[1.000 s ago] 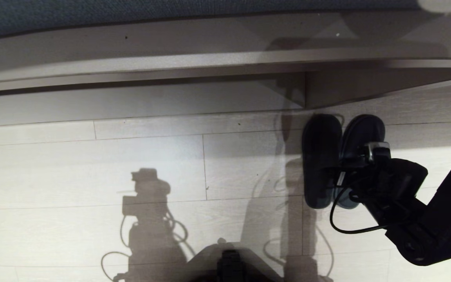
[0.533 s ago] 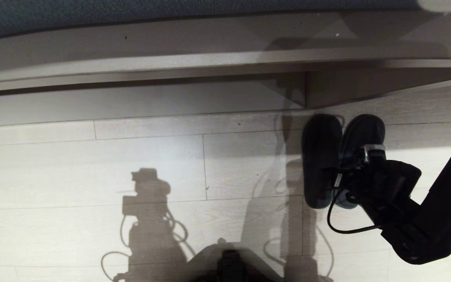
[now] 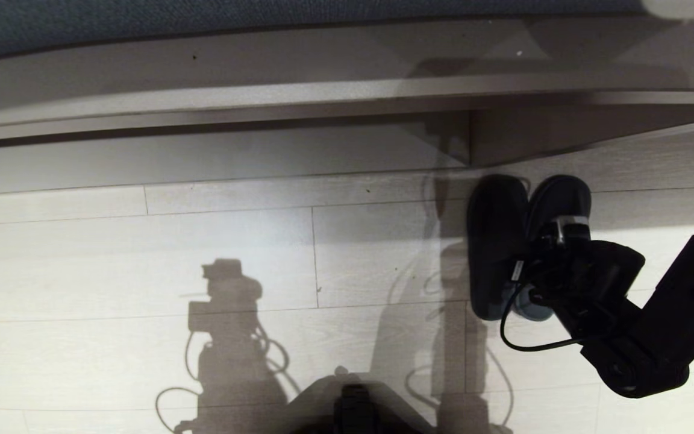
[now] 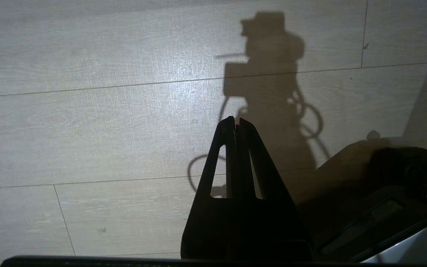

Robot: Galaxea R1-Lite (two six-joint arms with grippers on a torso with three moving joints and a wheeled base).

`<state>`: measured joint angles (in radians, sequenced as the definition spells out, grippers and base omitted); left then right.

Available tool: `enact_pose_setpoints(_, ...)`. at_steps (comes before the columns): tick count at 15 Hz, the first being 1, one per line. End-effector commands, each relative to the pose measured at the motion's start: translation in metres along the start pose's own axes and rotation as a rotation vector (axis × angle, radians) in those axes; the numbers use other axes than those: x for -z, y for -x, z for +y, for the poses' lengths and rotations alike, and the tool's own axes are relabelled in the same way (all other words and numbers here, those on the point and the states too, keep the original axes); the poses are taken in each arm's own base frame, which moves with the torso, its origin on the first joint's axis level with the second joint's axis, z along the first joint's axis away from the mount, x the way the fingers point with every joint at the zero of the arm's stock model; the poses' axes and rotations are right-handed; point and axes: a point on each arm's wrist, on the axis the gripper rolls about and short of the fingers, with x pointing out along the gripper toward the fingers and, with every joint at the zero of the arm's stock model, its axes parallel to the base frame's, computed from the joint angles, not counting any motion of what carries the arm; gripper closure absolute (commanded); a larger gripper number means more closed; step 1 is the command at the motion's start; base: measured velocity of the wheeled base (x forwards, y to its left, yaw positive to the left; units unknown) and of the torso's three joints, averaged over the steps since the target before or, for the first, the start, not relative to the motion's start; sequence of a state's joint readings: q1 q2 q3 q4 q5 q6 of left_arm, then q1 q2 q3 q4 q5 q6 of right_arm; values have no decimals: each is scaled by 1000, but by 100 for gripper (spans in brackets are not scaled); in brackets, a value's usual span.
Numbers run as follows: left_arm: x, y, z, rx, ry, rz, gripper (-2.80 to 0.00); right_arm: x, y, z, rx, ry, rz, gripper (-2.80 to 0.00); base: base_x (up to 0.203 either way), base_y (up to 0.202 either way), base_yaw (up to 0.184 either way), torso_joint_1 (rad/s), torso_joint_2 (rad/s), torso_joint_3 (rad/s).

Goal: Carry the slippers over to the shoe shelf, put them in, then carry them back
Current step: Pick up the slippers on the floor

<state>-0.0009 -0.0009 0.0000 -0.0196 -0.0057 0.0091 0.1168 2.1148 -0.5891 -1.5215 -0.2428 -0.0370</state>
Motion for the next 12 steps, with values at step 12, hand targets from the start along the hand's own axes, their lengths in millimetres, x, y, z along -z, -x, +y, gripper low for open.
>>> enact_pose_setpoints(12, 2, 0, 0, -2, -3, 8, 0, -32, 40, -7, -94, 10, -56, 0, 0, 0, 0, 0, 0, 0)
